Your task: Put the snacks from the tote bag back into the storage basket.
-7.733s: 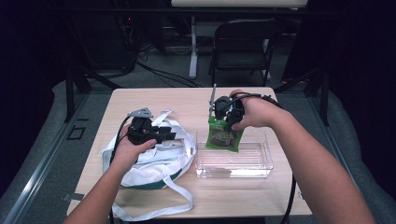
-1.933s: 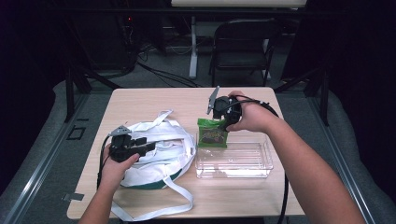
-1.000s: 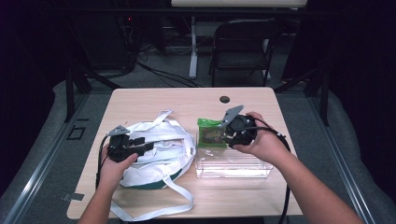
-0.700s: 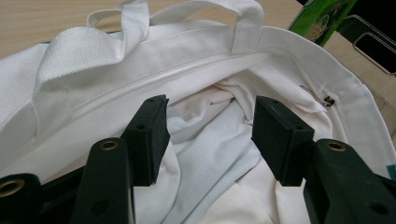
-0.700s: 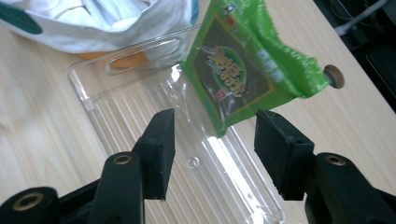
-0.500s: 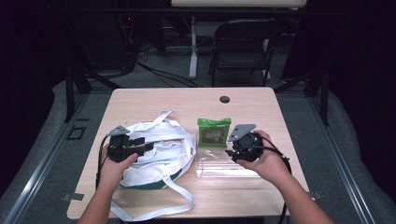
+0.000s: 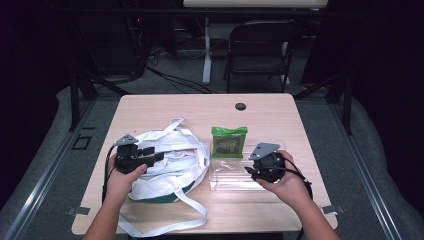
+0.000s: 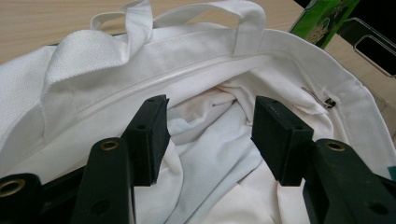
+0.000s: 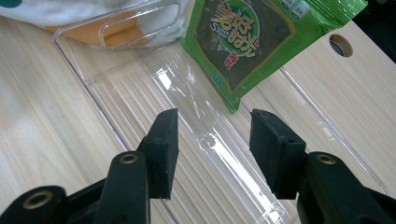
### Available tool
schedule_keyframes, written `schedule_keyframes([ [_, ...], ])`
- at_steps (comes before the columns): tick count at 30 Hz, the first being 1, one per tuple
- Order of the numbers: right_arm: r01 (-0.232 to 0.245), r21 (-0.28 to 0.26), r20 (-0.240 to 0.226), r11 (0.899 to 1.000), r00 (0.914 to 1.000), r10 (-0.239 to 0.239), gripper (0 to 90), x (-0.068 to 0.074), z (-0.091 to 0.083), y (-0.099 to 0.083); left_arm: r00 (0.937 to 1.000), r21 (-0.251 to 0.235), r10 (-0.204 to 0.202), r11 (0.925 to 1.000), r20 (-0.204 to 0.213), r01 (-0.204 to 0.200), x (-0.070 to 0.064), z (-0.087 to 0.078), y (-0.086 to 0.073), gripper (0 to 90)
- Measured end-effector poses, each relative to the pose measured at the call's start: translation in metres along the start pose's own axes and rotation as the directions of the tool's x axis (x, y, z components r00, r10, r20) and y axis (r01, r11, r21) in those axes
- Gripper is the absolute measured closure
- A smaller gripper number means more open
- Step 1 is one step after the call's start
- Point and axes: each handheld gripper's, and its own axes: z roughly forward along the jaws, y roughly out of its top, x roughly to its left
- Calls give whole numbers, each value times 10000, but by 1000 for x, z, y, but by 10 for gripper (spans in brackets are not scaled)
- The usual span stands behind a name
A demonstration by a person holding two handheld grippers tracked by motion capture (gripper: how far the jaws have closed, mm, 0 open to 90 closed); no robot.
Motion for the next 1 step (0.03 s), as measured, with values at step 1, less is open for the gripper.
schedule_keyframes([
  [1,-11,23,14,10000,10000,11,518,-1,0,0,10000,-4,6,10000,-1,-6,0,0,0,459],
])
